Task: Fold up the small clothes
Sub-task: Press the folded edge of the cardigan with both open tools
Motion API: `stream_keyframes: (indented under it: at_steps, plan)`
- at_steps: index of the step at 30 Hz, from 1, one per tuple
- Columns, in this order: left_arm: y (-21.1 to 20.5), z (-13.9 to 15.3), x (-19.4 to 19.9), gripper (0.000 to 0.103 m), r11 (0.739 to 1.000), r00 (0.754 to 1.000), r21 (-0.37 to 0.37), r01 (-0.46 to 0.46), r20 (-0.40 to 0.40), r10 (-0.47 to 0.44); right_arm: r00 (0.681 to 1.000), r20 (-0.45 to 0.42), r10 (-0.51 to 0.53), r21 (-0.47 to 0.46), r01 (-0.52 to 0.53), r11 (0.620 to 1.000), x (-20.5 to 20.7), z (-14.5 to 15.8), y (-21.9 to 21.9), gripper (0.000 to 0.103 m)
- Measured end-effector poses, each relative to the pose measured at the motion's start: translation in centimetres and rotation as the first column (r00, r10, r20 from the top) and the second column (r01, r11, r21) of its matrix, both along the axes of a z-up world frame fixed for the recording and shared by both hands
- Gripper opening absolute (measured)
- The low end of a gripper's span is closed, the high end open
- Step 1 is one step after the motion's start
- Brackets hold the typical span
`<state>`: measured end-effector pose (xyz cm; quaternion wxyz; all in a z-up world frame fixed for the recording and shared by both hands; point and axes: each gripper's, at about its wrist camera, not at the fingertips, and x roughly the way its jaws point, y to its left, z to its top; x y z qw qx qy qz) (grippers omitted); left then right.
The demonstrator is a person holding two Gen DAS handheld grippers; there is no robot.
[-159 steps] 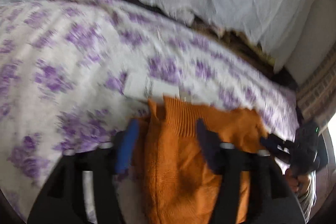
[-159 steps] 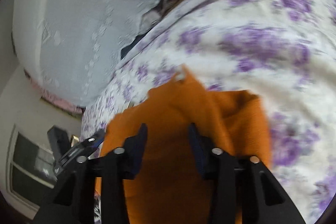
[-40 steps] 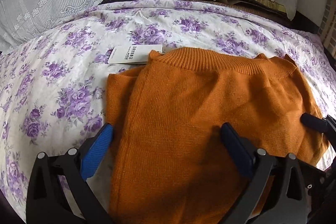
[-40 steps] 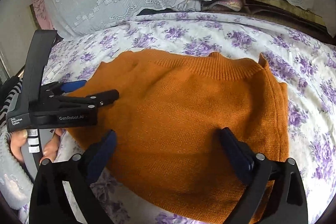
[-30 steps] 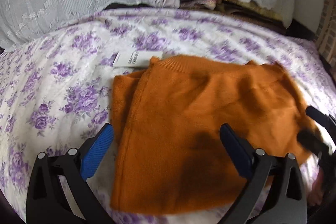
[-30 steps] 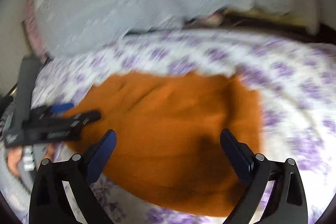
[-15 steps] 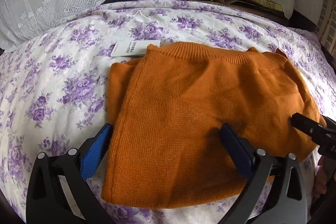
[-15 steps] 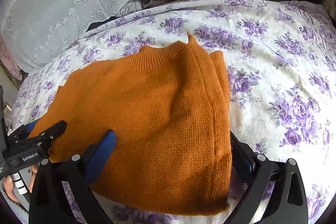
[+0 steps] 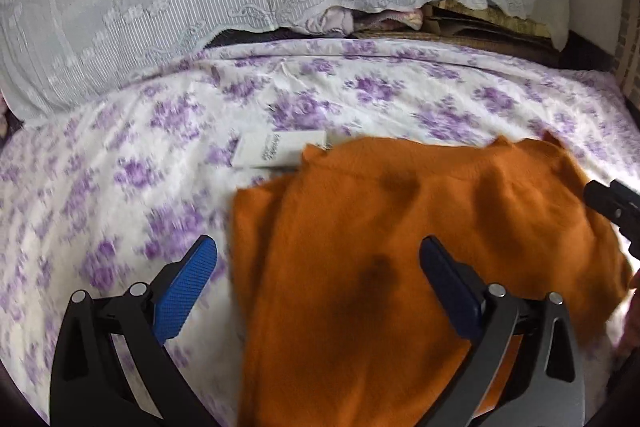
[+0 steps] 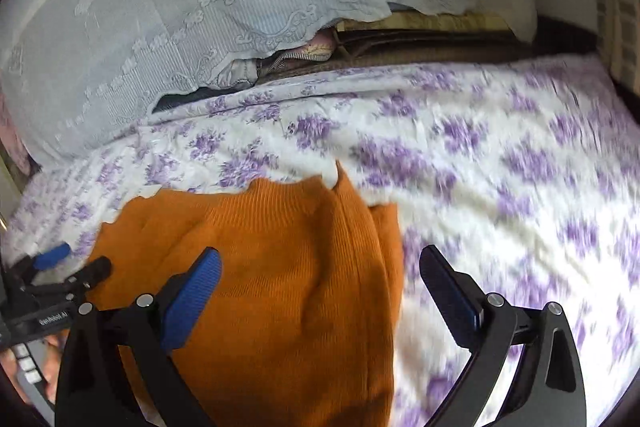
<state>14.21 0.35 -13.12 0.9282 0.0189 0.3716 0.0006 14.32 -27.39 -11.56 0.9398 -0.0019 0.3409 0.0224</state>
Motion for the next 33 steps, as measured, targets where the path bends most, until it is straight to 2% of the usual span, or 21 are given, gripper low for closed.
stream_keyframes:
  at_steps: [2, 3, 4, 6, 8, 11, 17, 20, 23, 26, 28, 29, 31, 33]
  plan:
    - [0.3, -1.4, 1.5, 0.099, 1.0, 0.998, 0.013, -0.011, -0.054, 0.012, 0.995, -0.095, -0.02, -0.01, 0.02, 1.0, 1.5, -1.8, -0.2, 0.1]
    - [0.5, -2.2, 2.1, 0.099, 1.0, 0.996, -0.013, -0.006, -0.088, 0.005, 0.985, -0.173, -0.014, 0.041, 0.021, 0.999, 2.5, -2.9, -0.9, 0.1]
    - [1.3, -2.5, 2.6, 0.099, 0.997, 0.993, -0.079, -0.01, -0.114, 0.001, 0.988, -0.156, -0.009, 0.075, 0.02, 0.997, 2.3, -2.7, -1.4, 0.1]
    - [2.2, -2.5, 2.7, 0.099, 0.991, 0.992, -0.133, -0.019, -0.128, 0.002, 0.989, -0.148, -0.005, 0.099, 0.02, 0.995, 2.0, -2.7, -1.7, 0.1]
    - [2.2, -2.6, 2.6, 0.099, 0.991, 0.992, -0.134, -0.022, -0.125, 0.005, 0.989, -0.146, -0.007, 0.083, 0.019, 0.996, 1.9, -2.6, -1.6, 0.1]
    - [1.6, -2.4, 2.0, 0.099, 0.995, 0.995, -0.097, -0.023, -0.103, 0.013, 0.99, -0.139, -0.006, 0.099, 0.02, 0.995, 1.6, -2.6, -1.8, 0.1]
    - [1.8, -2.3, 1.5, 0.099, 0.995, 0.996, -0.093, -0.025, -0.091, 0.017, 0.997, -0.08, -0.021, 0.18, 0.035, 0.983, 0.4, -1.9, -3.0, 0.099]
    - [1.8, -2.1, 1.2, 0.099, 0.995, 0.996, -0.09, -0.032, -0.085, 0.025, 1.0, 0.006, -0.018, 0.168, 0.017, 0.986, -1.1, -0.7, -2.6, 0.099]
    - [1.6, -1.5, 0.6, 0.099, 0.996, 0.997, -0.076, -0.037, -0.066, 0.032, 0.988, 0.135, 0.081, 0.076, -0.092, 0.993, -3.5, 0.9, 0.0, 0.099]
    - [0.8, -0.3, -0.9, 0.099, 0.996, 1.0, -0.089, -0.006, -0.023, 0.004, 0.959, 0.187, 0.214, -0.039, -0.21, 0.977, -5.5, 1.4, 3.3, 0.099]
    - [-0.3, 0.1, -1.5, 0.099, 0.997, 1.0, -0.074, 0.024, -0.003, -0.024, 0.95, 0.134, 0.281, -0.096, -0.269, 0.958, -5.4, 0.8, 5.1, 0.099]
    - [-1.0, -0.2, -1.5, 0.099, 0.999, 0.999, -0.041, 0.036, -0.011, -0.036, 0.955, 0.032, 0.296, -0.142, -0.289, 0.947, -4.6, -0.5, 6.3, 0.1]
    - [-2.3, -1.7, -1.0, 0.099, 0.998, 0.997, 0.04, 0.051, -0.059, -0.048, 0.943, -0.16, 0.291, -0.17, -0.317, 0.933, -2.9, -3.0, 7.6, 0.1]
    - [-2.3, -2.0, -0.7, 0.099, 0.998, 0.996, 0.027, 0.053, -0.079, -0.05, 0.943, -0.144, 0.3, -0.135, -0.319, 0.938, -3.0, -2.5, 7.0, 0.1]
